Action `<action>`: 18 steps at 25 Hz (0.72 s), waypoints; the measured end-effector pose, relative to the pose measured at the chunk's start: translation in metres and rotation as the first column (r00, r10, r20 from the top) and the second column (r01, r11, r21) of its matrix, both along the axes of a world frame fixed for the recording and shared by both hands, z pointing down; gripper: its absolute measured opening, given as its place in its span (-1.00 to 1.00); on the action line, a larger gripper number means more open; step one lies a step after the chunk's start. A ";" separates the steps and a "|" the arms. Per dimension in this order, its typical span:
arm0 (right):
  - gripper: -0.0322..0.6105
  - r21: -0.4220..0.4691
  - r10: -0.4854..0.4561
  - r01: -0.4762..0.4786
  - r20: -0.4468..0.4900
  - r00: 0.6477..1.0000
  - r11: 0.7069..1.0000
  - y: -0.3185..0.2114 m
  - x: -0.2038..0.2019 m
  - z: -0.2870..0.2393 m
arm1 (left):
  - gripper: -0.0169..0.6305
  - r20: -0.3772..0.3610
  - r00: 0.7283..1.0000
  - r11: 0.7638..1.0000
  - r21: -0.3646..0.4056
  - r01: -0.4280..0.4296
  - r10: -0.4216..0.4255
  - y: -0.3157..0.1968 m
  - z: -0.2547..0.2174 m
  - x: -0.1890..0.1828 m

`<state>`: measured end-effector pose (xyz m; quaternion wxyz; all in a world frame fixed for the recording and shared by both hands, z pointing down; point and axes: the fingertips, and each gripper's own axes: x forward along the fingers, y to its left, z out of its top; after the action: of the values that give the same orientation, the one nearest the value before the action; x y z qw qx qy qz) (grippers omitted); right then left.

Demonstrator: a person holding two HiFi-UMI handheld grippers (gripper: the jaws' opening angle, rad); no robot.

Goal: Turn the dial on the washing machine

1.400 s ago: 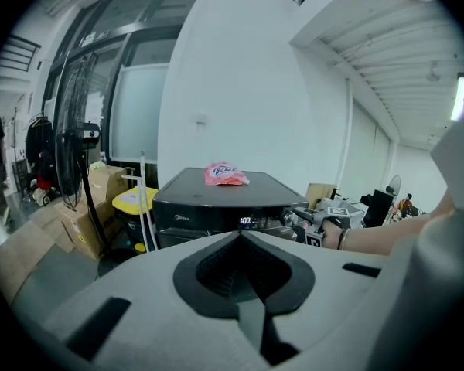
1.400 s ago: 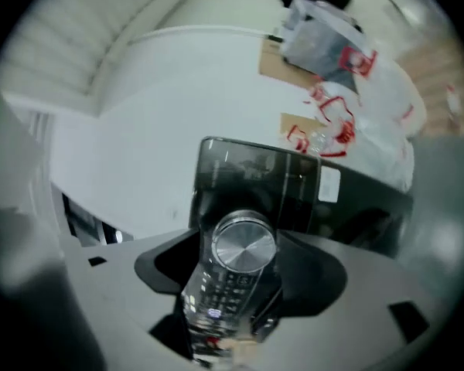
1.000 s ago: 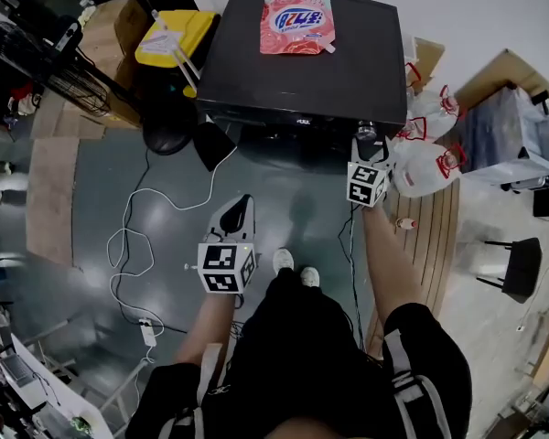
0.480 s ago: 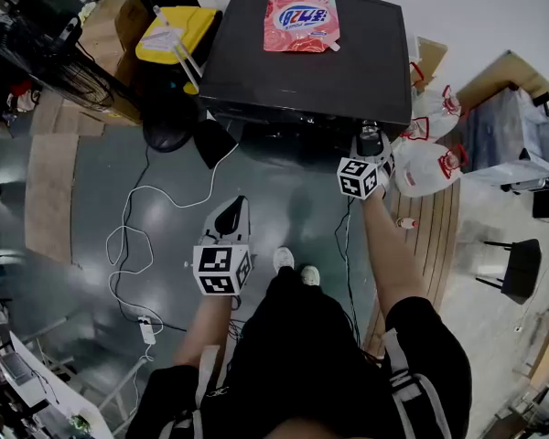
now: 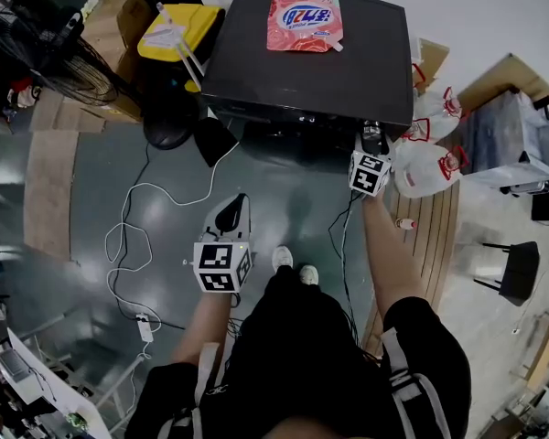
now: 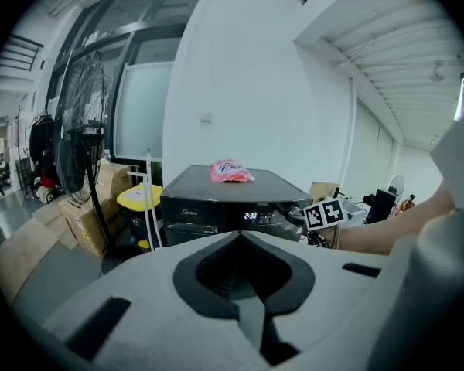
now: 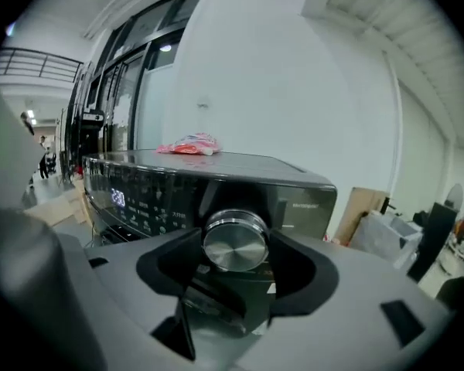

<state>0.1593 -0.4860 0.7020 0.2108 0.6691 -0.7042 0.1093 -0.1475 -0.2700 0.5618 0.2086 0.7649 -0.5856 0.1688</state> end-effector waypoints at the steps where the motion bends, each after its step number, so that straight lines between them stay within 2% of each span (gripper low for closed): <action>1: -0.05 -0.001 0.002 -0.002 0.015 1.000 1.000 0.000 0.001 0.000 | -0.94 0.000 1.000 1.000 0.000 -0.003 0.003 0.000 0.000 0.002; 3: -0.05 0.005 -0.004 0.004 0.035 0.999 1.000 0.003 0.002 -0.002 | -0.94 -0.001 1.000 1.000 0.002 -0.008 0.008 0.000 -0.001 0.005; 9: -0.13 0.104 -0.068 0.061 0.067 0.995 0.993 0.036 -0.009 -0.051 | -0.94 -0.015 0.999 0.998 0.045 -0.032 0.033 -0.004 -0.020 0.019; 10: -0.32 0.114 -0.066 0.057 0.073 0.995 0.992 0.045 -0.011 -0.063 | -0.94 -0.019 0.999 0.998 0.055 -0.037 0.038 -0.005 -0.025 0.023; 11: -0.74 0.123 -0.063 0.053 0.078 0.995 0.991 0.055 -0.012 -0.075 | -0.94 -0.024 0.999 0.997 0.066 -0.040 0.042 -0.007 -0.030 0.026; 12: -0.85 0.132 -0.063 0.052 0.086 0.994 0.990 0.065 -0.015 -0.087 | -0.94 -0.029 0.999 0.996 0.077 -0.043 0.046 -0.008 -0.035 0.030; 18: -0.87 0.237 -0.118 0.082 0.143 0.983 0.968 0.121 -0.028 -0.169 | -0.94 -0.061 0.995 0.988 0.142 -0.066 0.075 -0.012 -0.060 0.054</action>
<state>0.1312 -0.3650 0.5334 0.0815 0.6418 -0.7594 0.0685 -0.0933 -0.2821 0.5016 0.1674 0.8030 -0.5615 0.1092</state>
